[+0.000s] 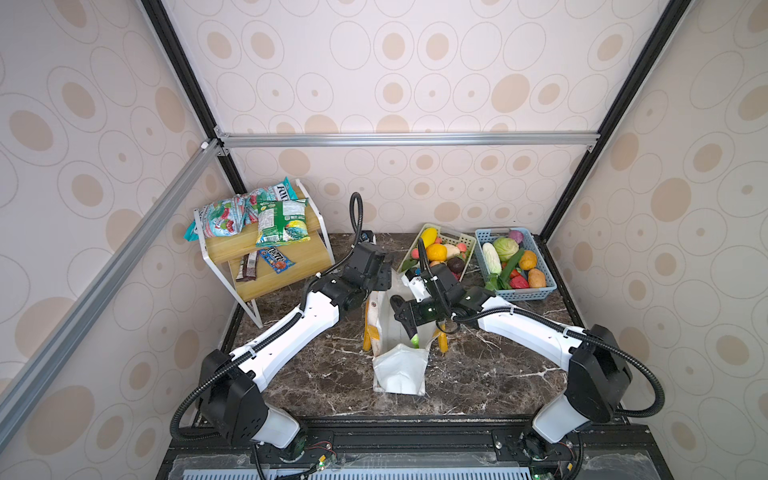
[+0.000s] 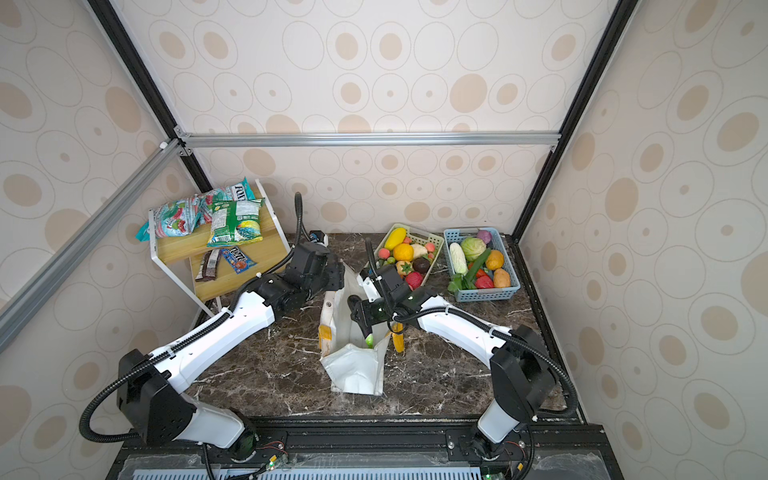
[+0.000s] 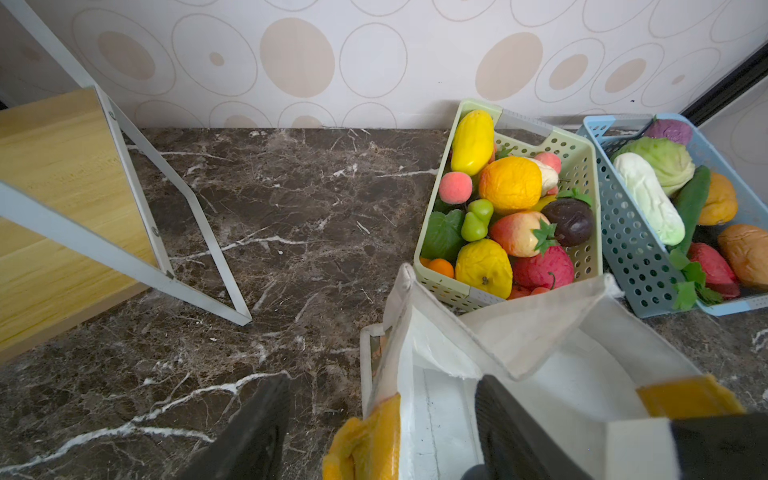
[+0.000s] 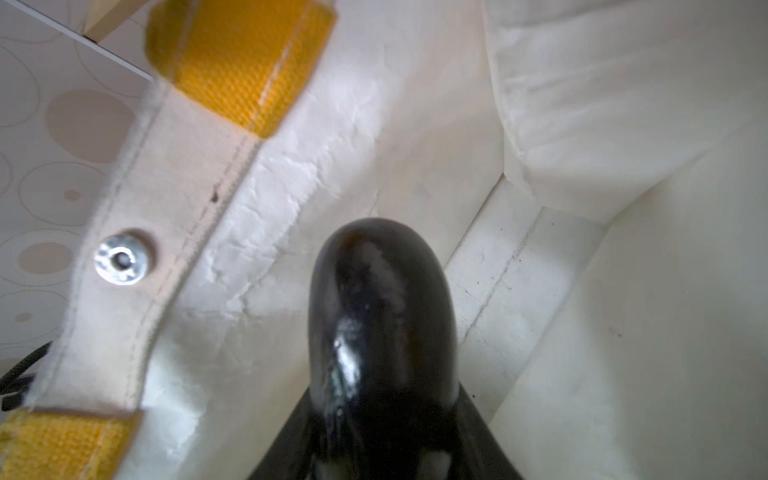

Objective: Place the food into the grocery bag and tie it
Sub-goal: 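Lift the eggplant with the right gripper and carry it over the bag, then lower the eggplant into the bag and open the right gripper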

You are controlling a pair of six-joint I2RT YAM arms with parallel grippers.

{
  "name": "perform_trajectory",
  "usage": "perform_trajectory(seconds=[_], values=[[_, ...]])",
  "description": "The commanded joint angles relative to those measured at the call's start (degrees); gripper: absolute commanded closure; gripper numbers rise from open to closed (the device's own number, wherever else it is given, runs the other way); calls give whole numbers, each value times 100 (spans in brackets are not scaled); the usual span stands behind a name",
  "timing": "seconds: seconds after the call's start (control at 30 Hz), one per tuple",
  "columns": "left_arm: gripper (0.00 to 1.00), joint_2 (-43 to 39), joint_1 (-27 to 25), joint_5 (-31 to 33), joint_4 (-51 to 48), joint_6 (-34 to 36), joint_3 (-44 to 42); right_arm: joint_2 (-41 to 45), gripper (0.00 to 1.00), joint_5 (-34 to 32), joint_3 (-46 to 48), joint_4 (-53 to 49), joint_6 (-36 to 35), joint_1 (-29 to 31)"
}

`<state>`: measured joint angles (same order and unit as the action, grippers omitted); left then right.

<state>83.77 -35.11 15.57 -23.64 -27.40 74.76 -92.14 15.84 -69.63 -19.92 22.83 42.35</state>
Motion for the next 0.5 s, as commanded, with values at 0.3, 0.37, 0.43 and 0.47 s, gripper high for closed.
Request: perform_trajectory(seconds=[0.3,0.37,0.43,0.47], values=[[29,-188,60,-304,-17,-2,-238,-262,65,-454,124,-283,-357,186],[29,-202,52,-385,-45,-11,-282,-358,65,-498,112,-326,-358,192],[29,-220,52,-415,-62,-20,-326,-446,65,-589,107,-334,-308,192],[29,-236,57,-415,-81,-26,-356,-501,65,-662,107,-332,-273,193]])
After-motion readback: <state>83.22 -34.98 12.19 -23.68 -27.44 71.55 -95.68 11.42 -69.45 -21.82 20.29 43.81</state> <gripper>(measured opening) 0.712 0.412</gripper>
